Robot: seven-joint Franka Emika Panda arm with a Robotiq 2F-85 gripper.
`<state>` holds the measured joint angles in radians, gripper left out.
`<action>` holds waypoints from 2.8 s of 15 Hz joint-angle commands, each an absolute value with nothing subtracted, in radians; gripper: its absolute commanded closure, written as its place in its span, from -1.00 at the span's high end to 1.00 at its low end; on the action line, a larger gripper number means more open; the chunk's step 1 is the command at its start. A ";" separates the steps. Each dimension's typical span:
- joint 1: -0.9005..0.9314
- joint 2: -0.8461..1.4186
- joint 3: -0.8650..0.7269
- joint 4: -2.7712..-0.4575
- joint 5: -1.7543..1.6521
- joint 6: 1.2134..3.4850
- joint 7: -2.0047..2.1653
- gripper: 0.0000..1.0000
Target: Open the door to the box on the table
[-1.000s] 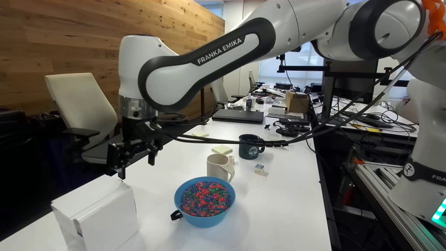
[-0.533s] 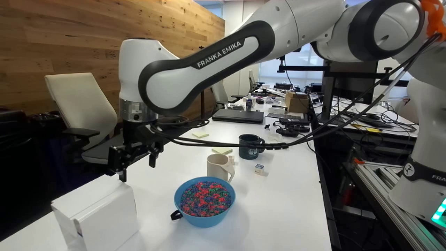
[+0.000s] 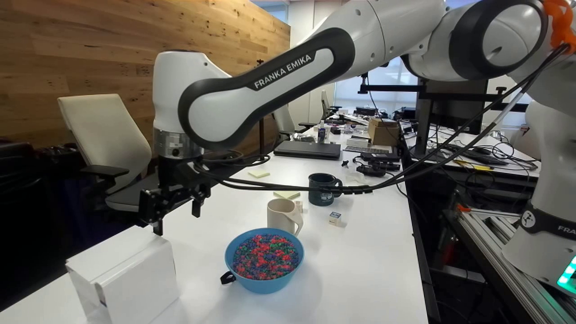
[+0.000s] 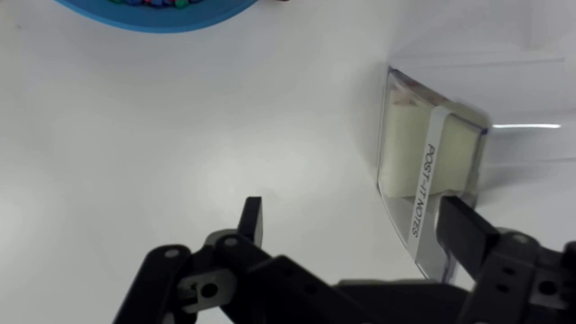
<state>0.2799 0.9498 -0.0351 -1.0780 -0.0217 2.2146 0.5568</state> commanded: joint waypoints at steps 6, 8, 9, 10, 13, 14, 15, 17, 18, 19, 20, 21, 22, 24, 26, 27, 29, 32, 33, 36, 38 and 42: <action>0.288 0.988 -0.038 -0.998 -0.017 2.209 0.564 1.00; 0.286 0.992 -0.037 -0.995 -0.017 2.212 0.561 1.00; 0.286 0.993 -0.037 -0.993 -0.017 2.213 0.560 1.00; 0.285 0.997 -0.037 -0.988 -0.017 2.214 0.559 1.00; 0.285 0.999 -0.036 -0.985 -0.017 2.212 0.557 1.00; 0.285 1.000 -0.036 -0.985 -0.016 2.211 0.556 1.00; 0.284 0.999 -0.036 -0.988 -0.017 2.212 0.555 1.00; 0.284 0.996 -0.035 -0.993 -0.016 2.208 0.554 1.00; 0.284 0.995 -0.035 -0.996 -0.015 2.205 0.555 1.00; 0.283 0.995 -0.035 -0.998 -0.015 2.206 0.555 1.00; 0.283 0.995 -0.035 -1.000 -0.015 2.207 0.555 1.00; 0.283 0.997 -0.036 -1.000 -0.015 2.207 0.556 1.00; 0.283 0.998 -0.035 -1.000 -0.015 2.208 0.555 1.00; 0.282 0.998 -0.035 -0.999 -0.015 2.211 0.553 1.00; 0.281 1.000 -0.035 -0.998 -0.015 2.213 0.552 1.00; 0.281 1.001 -0.035 -0.995 -0.015 2.214 0.551 1.00; 0.280 1.003 -0.036 -0.991 -0.016 2.212 0.551 1.00; 0.280 1.003 -0.035 -0.987 -0.015 2.211 0.550 1.00; 0.280 1.003 -0.035 -0.986 -0.015 2.210 0.550 1.00; 0.279 1.007 -0.034 -0.981 -0.014 2.210 0.549 1.00; 0.279 1.007 -0.034 -0.979 -0.014 2.209 0.549 1.00; 0.279 1.011 -0.034 -0.974 -0.014 2.206 0.548 1.00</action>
<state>0.2807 0.9801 -0.0344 -1.0286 -0.0217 2.2148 0.5561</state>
